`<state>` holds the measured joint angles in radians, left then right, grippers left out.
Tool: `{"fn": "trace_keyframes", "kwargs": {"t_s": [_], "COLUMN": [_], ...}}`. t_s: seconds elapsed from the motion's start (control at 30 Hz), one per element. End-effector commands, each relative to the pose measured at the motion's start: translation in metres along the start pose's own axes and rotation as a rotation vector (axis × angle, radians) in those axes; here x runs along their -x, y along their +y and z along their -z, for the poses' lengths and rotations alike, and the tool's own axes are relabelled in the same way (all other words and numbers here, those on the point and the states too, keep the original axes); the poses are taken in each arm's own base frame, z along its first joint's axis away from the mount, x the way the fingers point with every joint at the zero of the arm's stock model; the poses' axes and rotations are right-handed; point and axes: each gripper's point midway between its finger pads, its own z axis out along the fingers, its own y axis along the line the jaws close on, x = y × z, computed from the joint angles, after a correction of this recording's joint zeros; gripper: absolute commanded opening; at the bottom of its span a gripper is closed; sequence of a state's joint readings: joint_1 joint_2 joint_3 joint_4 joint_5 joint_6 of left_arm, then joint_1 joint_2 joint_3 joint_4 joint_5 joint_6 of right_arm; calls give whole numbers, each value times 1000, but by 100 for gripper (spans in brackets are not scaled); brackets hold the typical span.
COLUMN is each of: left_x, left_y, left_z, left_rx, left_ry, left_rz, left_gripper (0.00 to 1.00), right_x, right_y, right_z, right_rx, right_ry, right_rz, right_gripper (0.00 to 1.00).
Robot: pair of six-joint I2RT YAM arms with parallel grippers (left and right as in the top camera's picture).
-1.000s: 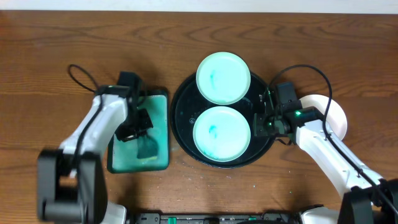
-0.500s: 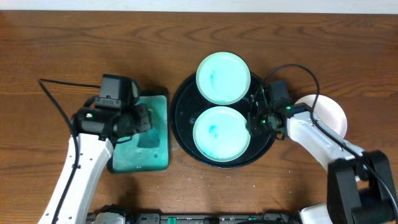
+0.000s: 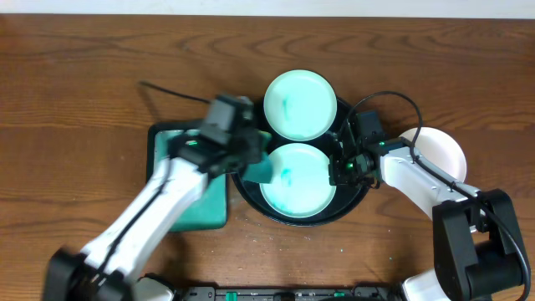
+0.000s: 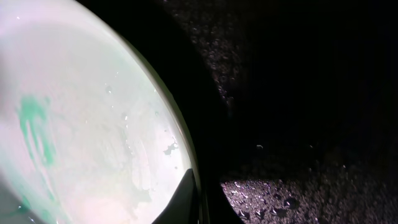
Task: Clean dirty plates on tray and stack at the side
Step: 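Scrub the front plate on the tray with the sponge in the left gripper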
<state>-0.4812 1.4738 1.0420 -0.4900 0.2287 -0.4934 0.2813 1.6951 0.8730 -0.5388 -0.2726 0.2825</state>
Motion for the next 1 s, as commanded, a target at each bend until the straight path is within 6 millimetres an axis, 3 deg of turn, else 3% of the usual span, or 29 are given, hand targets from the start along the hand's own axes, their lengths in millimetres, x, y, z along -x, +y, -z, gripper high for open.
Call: {"fn": "trace_keyframes", "kwargs": {"t_s": [0.0,0.1,0.2,0.27,0.33,0.5,0.73,0.87,0.97], "left_x": [-28,-41,-45,-46,-49,-49,-33,-34,-42], "left_y": [-19,-38,-51,-50,-35,43,73,71,54], "left_z": [-46,-83,-108,-119,-126,-110,-81,-81,-88], "left_rx": [-6,-37,-74,-72,-13,353,521,517,433], "left_ry": [95,116,105,102,105,71,72,94,129], "left_rz": [42,22,4,0,9,61,-13,-103,-100], "left_gripper": [7,7,7,8,7,7,8,7,7], "right_x": [0,0,-1,-2,-2,-2,-2,-1,-1], "right_y": [-8,-8,-8,-9,-9,-9,-9,-9,-9], "right_z": [-1,-1,-1,-1,-1,-1,-1,-1,-1], "right_rx": [-61,-60,-62,-62,-63,-63,-63,-63,-62], "right_ry": [-1,0,3,6,7,7,7,5,4], "right_rz": [-35,-35,-36,-36,-36,-36,-36,-36,-35], "right_gripper": [1,1,1,1,1,1,1,1,1]}}
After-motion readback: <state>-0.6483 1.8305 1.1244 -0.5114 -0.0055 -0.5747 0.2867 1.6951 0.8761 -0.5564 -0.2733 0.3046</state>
